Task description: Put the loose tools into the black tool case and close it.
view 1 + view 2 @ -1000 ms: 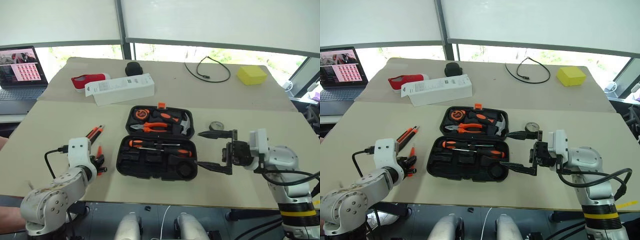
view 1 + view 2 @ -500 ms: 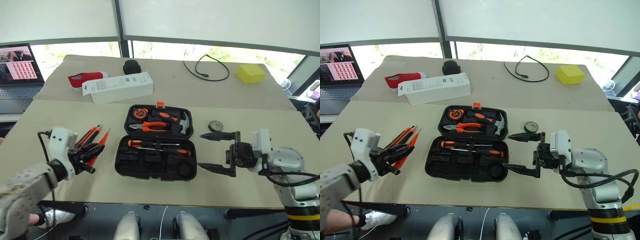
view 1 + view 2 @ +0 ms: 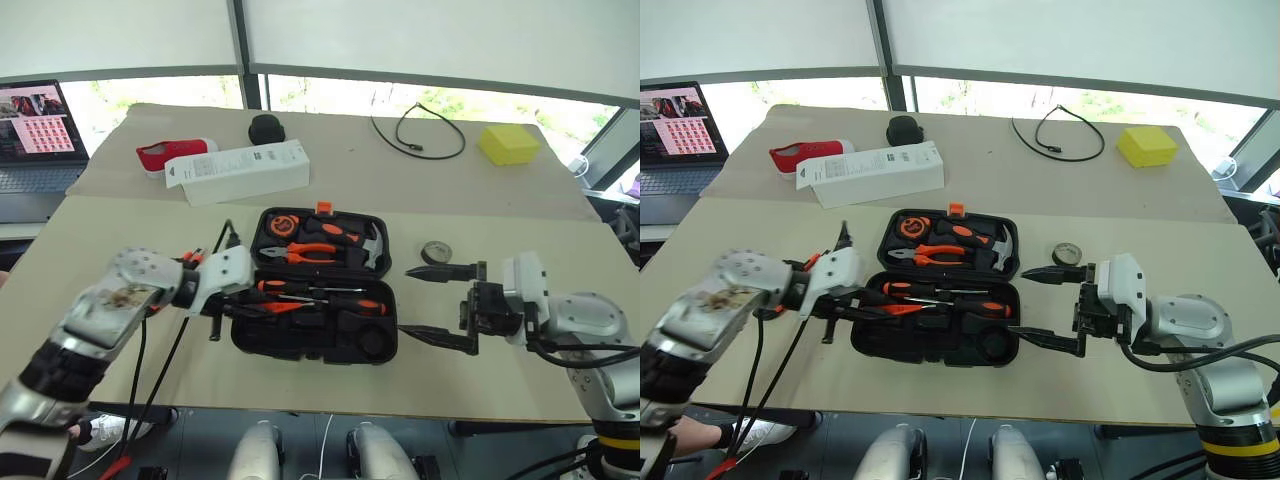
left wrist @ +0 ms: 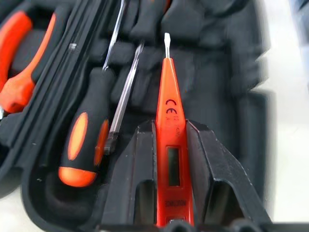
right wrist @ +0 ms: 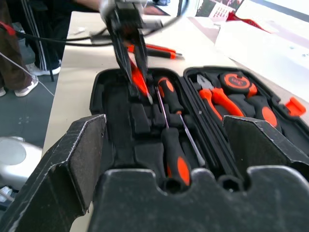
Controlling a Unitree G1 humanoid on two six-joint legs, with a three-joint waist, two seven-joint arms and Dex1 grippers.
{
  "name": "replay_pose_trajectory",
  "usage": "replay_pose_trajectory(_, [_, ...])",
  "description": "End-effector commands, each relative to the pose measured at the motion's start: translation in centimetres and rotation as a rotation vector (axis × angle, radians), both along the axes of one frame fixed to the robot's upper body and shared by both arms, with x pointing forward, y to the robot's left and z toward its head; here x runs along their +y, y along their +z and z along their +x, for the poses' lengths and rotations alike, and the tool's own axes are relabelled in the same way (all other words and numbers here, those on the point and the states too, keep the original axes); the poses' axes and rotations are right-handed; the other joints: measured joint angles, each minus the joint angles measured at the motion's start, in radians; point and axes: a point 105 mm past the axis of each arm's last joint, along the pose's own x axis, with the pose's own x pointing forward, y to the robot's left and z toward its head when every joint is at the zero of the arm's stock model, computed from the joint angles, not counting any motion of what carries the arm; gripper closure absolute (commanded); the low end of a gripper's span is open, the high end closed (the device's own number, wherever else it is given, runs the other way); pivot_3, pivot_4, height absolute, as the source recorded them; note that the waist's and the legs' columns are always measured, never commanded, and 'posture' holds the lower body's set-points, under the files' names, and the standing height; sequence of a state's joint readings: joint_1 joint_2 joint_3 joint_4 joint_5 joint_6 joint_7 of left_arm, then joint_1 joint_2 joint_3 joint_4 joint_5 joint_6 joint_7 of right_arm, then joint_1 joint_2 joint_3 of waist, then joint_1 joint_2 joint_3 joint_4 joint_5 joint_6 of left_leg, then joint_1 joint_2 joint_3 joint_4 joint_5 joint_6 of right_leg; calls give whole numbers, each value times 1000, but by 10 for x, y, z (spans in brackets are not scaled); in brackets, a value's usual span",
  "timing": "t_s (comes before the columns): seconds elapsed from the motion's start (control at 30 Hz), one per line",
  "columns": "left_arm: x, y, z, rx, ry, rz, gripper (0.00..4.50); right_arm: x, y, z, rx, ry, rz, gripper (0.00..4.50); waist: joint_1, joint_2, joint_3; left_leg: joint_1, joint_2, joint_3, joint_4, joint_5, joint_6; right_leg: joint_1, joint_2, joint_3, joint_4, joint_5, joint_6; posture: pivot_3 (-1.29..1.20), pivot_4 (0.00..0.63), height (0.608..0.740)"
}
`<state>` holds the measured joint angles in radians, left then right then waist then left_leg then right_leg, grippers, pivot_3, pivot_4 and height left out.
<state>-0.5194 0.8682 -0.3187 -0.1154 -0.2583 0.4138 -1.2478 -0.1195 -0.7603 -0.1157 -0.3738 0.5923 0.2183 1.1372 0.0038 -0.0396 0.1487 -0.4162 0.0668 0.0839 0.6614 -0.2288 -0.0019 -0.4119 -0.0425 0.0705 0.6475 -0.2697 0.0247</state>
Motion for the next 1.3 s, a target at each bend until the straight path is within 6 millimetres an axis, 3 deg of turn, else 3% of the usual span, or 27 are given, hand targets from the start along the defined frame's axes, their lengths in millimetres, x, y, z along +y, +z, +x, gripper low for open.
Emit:
replay_pose_trajectory(0.03, [-5,-3,4,-27,-34,66,4044,4,6,-4,-30,-1,11,0,2,0,0,0,0,0,0,0,0,0,0,0,0,0,0,0,150,740])
replay_pose_trajectory(0.33, [-16,-14,9,-21,-65,119,4044,6,5,-6,-21,-11,29,0,7,0,0,1,0,0,2,0,0,2,0,0,1,0,1,0,150,740])
replay_pose_trajectory(0.53, [-10,-23,12,-7,-73,210,4044,8,6,-8,-20,-5,43,0,8,0,0,3,0,-1,3,0,0,5,0,0,1,1,1,0,150,740])
replay_pose_trajectory(0.73, [-15,-23,11,57,-51,142,4044,9,6,-8,-11,-4,53,0,6,0,0,8,0,-1,3,0,0,9,0,0,2,1,1,0,150,740])
replay_pose_trajectory(0.8, [-21,-17,12,46,-48,64,3043,10,6,-8,-7,-4,57,0,6,0,0,8,0,-1,3,0,0,9,0,0,2,1,1,0,150,740])
replay_pose_trajectory(0.97, [-30,25,15,-45,-84,-195,1511,10,6,-7,0,-2,62,0,12,0,0,4,0,-2,5,0,0,7,0,-1,2,1,2,0,150,740])
replay_pose_trajectory(1.1, [-18,48,12,-83,-86,-320,1511,9,5,-7,7,0,62,0,8,0,0,0,0,-4,9,0,1,6,0,-2,2,2,3,0,150,740])
replay_pose_trajectory(1.23, [-5,47,16,-119,-40,-354,1511,9,5,-6,11,2,62,0,3,0,0,1,0,-4,9,0,1,6,0,-2,2,2,3,0,150,740])
replay_pose_trajectory(1.3, [0,42,20,-126,-13,-362,2034,9,5,-6,11,2,63,0,5,0,0,1,0,-4,9,0,1,6,0,-2,2,2,3,0,150,740])
